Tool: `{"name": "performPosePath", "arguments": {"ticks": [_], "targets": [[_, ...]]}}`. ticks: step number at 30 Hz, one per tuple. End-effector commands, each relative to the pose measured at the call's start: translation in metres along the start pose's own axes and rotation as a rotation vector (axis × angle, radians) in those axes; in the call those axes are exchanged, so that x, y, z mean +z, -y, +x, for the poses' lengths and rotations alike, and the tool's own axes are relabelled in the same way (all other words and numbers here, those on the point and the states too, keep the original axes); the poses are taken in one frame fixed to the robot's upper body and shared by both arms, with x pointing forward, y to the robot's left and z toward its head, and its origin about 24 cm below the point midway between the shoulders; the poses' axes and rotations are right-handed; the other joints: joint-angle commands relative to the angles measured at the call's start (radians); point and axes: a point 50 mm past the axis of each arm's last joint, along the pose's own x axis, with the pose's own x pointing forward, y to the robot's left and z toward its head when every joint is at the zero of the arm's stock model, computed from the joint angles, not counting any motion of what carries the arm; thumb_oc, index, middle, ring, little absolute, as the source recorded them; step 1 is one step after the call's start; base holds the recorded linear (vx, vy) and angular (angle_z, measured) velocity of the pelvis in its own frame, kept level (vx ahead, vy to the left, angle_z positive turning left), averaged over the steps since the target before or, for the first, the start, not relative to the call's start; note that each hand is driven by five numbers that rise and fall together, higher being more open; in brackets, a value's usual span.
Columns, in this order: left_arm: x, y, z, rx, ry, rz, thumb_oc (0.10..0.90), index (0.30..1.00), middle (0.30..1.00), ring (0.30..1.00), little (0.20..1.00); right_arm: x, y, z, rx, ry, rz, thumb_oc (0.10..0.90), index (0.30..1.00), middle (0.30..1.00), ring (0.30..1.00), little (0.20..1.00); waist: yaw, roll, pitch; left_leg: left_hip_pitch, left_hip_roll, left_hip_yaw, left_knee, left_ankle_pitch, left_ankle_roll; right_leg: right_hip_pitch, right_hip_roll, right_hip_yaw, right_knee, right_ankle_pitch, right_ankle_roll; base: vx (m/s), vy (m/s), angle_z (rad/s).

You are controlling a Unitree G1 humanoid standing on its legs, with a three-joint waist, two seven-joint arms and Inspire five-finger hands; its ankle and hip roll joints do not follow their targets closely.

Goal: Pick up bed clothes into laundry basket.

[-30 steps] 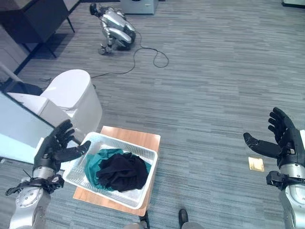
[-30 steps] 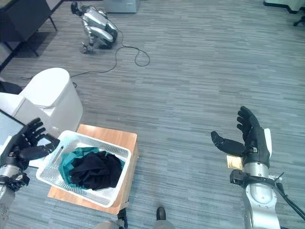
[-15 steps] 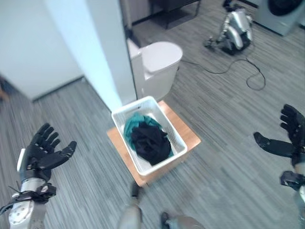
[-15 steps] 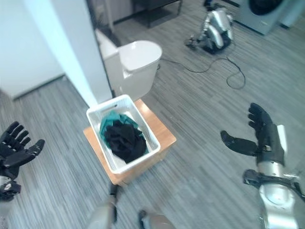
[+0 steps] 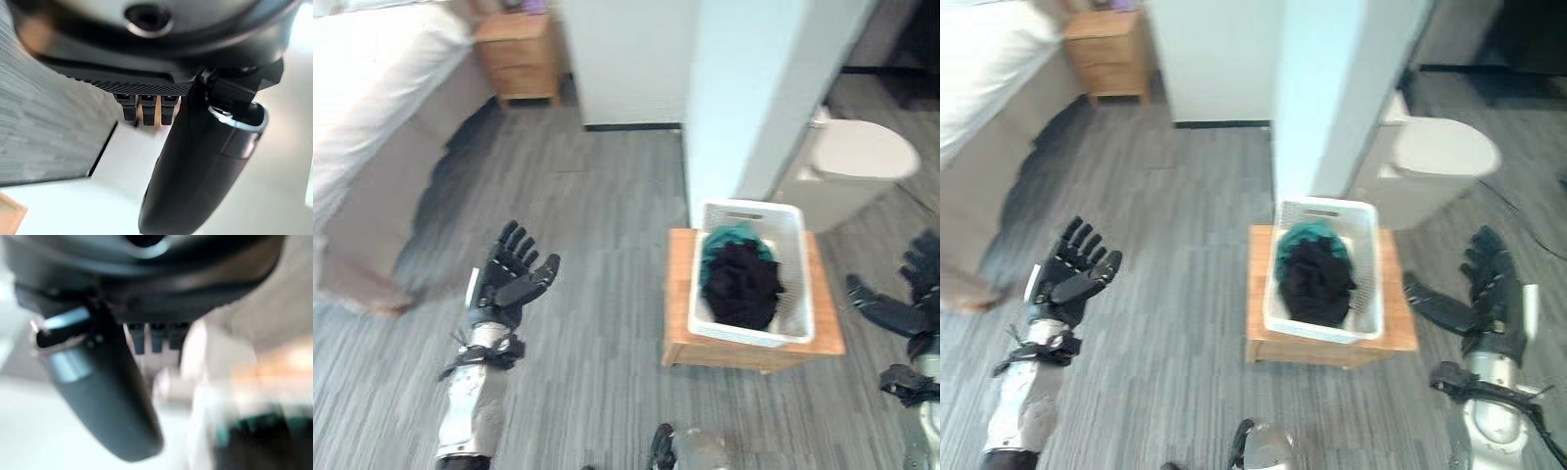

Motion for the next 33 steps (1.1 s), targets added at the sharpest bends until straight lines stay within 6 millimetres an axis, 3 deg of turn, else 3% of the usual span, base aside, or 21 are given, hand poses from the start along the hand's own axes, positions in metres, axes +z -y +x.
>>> {"name": "performPosePath", "arguments": {"ticks": [1, 2, 3, 4, 5, 6, 7, 8, 10, 12, 14, 15, 16, 17, 18, 19, 21, 26, 30, 33], "targets": [[0.063, -0.014, 0.011, -0.029, 0.254, 0.150, 0.800, 0.900, 0.900, 0.900, 0.900, 0.033, -0.025, 0.022, 0.087, 0.217, 0.062, 0.800, 0.900, 0.900, 0.900, 0.900, 0.061, -0.038, -0.022, 0.052, -0.049, -0.132, -0.028, -0.033, -0.027, 0.167, 0.060, 0.285, -0.211, 0.126, 0.067, 0.16, 0.050, 2.08], [0.062, -0.014, 0.013, -0.031, 0.252, 0.167, 0.800, 0.900, 0.900, 0.900, 0.900, 0.032, -0.032, 0.023, 0.088, 0.225, 0.096, 0.800, 0.900, 0.900, 0.900, 0.900, 0.082, -0.027, -0.026, 0.052, -0.056, -0.177, -0.043, -0.026, -0.025, 0.177, 0.073, 0.310, -0.241, 0.094, 0.058, 0.06, -0.001, 2.04], [0.062, -0.014, 0.013, -0.031, 0.253, 0.168, 0.800, 0.900, 0.900, 0.900, 0.900, 0.032, -0.032, 0.024, 0.088, 0.226, 0.097, 0.800, 0.900, 0.900, 0.900, 0.900, 0.081, -0.026, -0.026, 0.049, -0.054, -0.178, -0.044, -0.020, -0.026, 0.176, 0.075, 0.308, -0.246, 0.100, 0.057, 0.01, -0.065, 2.07], [0.064, -0.010, 0.015, -0.049, 0.251, 0.220, 0.800, 0.900, 0.900, 0.900, 0.900, 0.027, -0.037, 0.023, 0.066, 0.215, 0.143, 0.800, 0.900, 0.900, 0.900, 0.900, 0.107, -0.015, -0.038, 0.039, -0.068, -0.259, -0.074, 0.010, -0.027, 0.171, 0.128, 0.370, -0.344, 0.071, 0.041, 0.01, -0.065, 1.57], [0.064, -0.010, 0.014, -0.049, 0.250, 0.220, 0.800, 0.900, 0.900, 0.900, 0.900, 0.027, -0.037, 0.024, 0.066, 0.214, 0.143, 0.800, 0.900, 0.900, 0.900, 0.900, 0.104, -0.014, -0.041, 0.041, -0.068, -0.262, -0.078, 0.005, -0.027, 0.175, 0.125, 0.367, -0.348, 0.066, 0.040, 0.02, -0.125, 1.74], [0.064, -0.011, 0.015, -0.039, 0.243, 0.283, 0.800, 0.900, 0.900, 0.900, 0.900, 0.024, -0.044, 0.025, 0.080, 0.209, 0.179, 0.800, 0.900, 0.900, 0.900, 0.900, 0.125, -0.017, -0.047, 0.026, -0.080, -0.323, -0.071, 0.022, -0.028, 0.159, 0.161, 0.427, -0.409, 0.077, 0.028, 0.02, -0.207, 2.17], [0.067, -0.014, 0.012, -0.033, 0.231, 0.331, 0.800, 0.900, 0.900, 0.900, 0.900, 0.024, -0.047, 0.029, 0.093, 0.197, 0.155, 0.800, 0.900, 0.900, 0.900, 0.900, 0.164, -0.036, -0.051, 0.009, -0.088, -0.394, -0.053, 0.032, -0.040, 0.202, 0.158, 0.385, -0.429, 0.088, 0.012, 0.02, -0.209, 2.21], [0.067, -0.014, 0.012, -0.033, 0.230, 0.331, 0.800, 0.900, 0.900, 0.900, 0.900, 0.024, -0.047, 0.029, 0.094, 0.196, 0.156, 0.800, 0.900, 0.900, 0.900, 0.900, 0.161, -0.035, -0.055, 0.011, -0.088, -0.396, -0.055, 0.027, -0.038, 0.205, 0.156, 0.381, -0.433, 0.083, 0.011, 0.02, -0.212, 2.19], [0.064, -0.026, 0.001, 0.040, 0.231, 0.301, 0.800, 0.900, 0.900, 0.900, 0.900, 0.033, -0.061, 0.028, 0.177, 0.228, 0.208, 0.800, 0.900, 0.900, 0.900, 0.900, 0.212, -0.056, -0.068, 0.004, -0.080, -0.412, -0.070, 0.049, -0.051, 0.250, 0.126, 0.291, -0.513, 0.116, 0.005, -0.03, -0.257, 1.56], [0.047, -0.039, -0.011, 0.101, 0.155, 0.293, 0.800, 0.900, 0.900, 0.900, 0.900, 0.026, -0.058, 0.032, 0.164, 0.193, 0.215, 0.800, 0.900, 0.900, 0.900, 0.900, 0.247, -0.079, -0.075, -0.033, -0.082, -0.438, -0.005, 0.042, -0.073, 0.308, 0.131, 0.243, -0.582, 0.117, -0.021, -0.06, -0.275, 1.20], [0.042, -0.040, -0.012, 0.114, 0.130, 0.287, 0.800, 0.900, 0.900, 0.900, 0.900, 0.027, -0.054, 0.031, 0.145, 0.198, 0.217, 0.800, 0.900, 0.900, 0.900, 0.900, 0.250, -0.085, -0.062, -0.062, -0.092, -0.429, 0.036, 0.044, -0.072, 0.325, 0.126, 0.219, -0.593, 0.120, -0.027, -0.12, -0.070, 1.38], [0.033, -0.040, -0.013, 0.125, 0.098, 0.279, 0.800, 0.900, 0.900, 0.900, 0.900, 0.026, -0.050, 0.030, 0.124, 0.192, 0.212, 0.800, 0.900, 0.900, 0.900, 0.900, 0.226, -0.102, -0.053, -0.081, -0.062, -0.246, 0.099, 0.015, -0.058, 0.337, 0.109, 0.163, -0.599, 0.122, -0.028, -0.17, -0.011, 1.12], [0.027, -0.037, -0.013, 0.120, 0.081, 0.277, 0.800, 0.900, 0.900, 0.900, 0.900, 0.023, -0.050, 0.029, 0.112, 0.177, 0.227, 0.800, 0.900, 0.900, 0.900, 0.900, 0.212, -0.111, -0.050, -0.077, -0.048, -0.143, 0.148, -0.021, -0.047, 0.340, 0.100, 0.146, -0.604, 0.125, -0.030, -0.27, 0.005, 1.28], [0.023, -0.036, -0.014, 0.125, 0.073, 0.271, 0.800, 0.900, 0.900, 0.900, 0.900, 0.017, -0.053, 0.026, 0.113, 0.154, 0.241, 0.800, 0.900, 0.900, 0.900, 0.900, 0.210, -0.109, -0.055, -0.067, -0.053, -0.124, 0.147, -0.043, -0.047, 0.334, 0.103, 0.142, -0.611, 0.127, -0.030, -0.14, 0.019, 1.16], [0.023, -0.037, -0.015, 0.126, 0.072, 0.272, 0.800, 0.900, 0.900, 0.900, 0.900, 0.017, -0.053, 0.026, 0.114, 0.153, 0.241, 0.800, 0.900, 0.900, 0.900, 0.900, 0.211, -0.109, -0.056, -0.066, -0.053, -0.124, 0.148, -0.046, -0.046, 0.336, 0.103, 0.142, -0.612, 0.126, -0.030, -0.08, 0.067, 0.93], [0.019, -0.033, -0.018, 0.117, 0.063, 0.269, 0.800, 0.900, 0.900, 0.900, 0.900, 0.004, -0.054, 0.017, 0.094, 0.096, 0.260, 0.800, 0.900, 0.900, 0.900, 0.900, 0.202, -0.097, -0.076, -0.029, -0.057, -0.133, 0.073, -0.033, -0.043, 0.339, 0.119, 0.132, -0.621, 0.123, -0.026, 0.00, 0.049, 0.47], [0.015, -0.031, -0.015, 0.119, 0.052, 0.292, 0.800, 0.900, 0.900, 0.900, 0.900, -0.007, -0.053, 0.014, 0.068, 0.052, 0.251, 0.800, 0.900, 0.900, 0.900, 0.900, 0.189, -0.098, -0.099, -0.002, -0.068, -0.153, 0.001, -0.007, -0.041, 0.336, 0.115, 0.116, -0.625, 0.133, -0.017, 0.03, 0.073, 0.36], [0.010, -0.029, -0.016, 0.115, 0.024, 0.321, 0.800, 0.900, 0.900, 0.900, 0.900, -0.016, -0.068, 0.012, 0.097, 0.005, 0.283, 0.800, 0.900, 0.900, 0.900, 0.900, 0.173, -0.088, -0.132, 0.064, -0.073, -0.136, -0.124, 0.028, -0.034, 0.329, 0.109, 0.119, -0.627, 0.133, -0.004, 0.05, 0.067, 0.02], [0.004, -0.031, -0.020, 0.137, 0.005, 0.308, 0.800, 0.900, 0.900, 0.900, 0.900, -0.014, -0.070, 0.015, 0.111, 0.012, 0.247, 0.800, 0.900, 0.900, 0.900, 0.900, 0.178, -0.084, -0.134, 0.075, -0.072, -0.117, -0.135, 0.023, -0.032, 0.319, 0.109, 0.131, -0.624, 0.144, 0.000, 0.03, 0.044, -0.27], [-0.002, -0.037, -0.025, 0.165, -0.025, 0.333, 0.800, 0.900, 0.900, 0.900, 0.900, -0.025, -0.067, 0.013, 0.079, -0.034, 0.266, 0.800, 0.900, 0.900, 0.900, 0.900, 0.176, -0.082, -0.140, 0.074, -0.068, -0.101, -0.135, 0.026, -0.035, 0.312, 0.103, 0.137, -0.625, 0.152, 0.007, 0.03, 0.031, -0.23]]}}
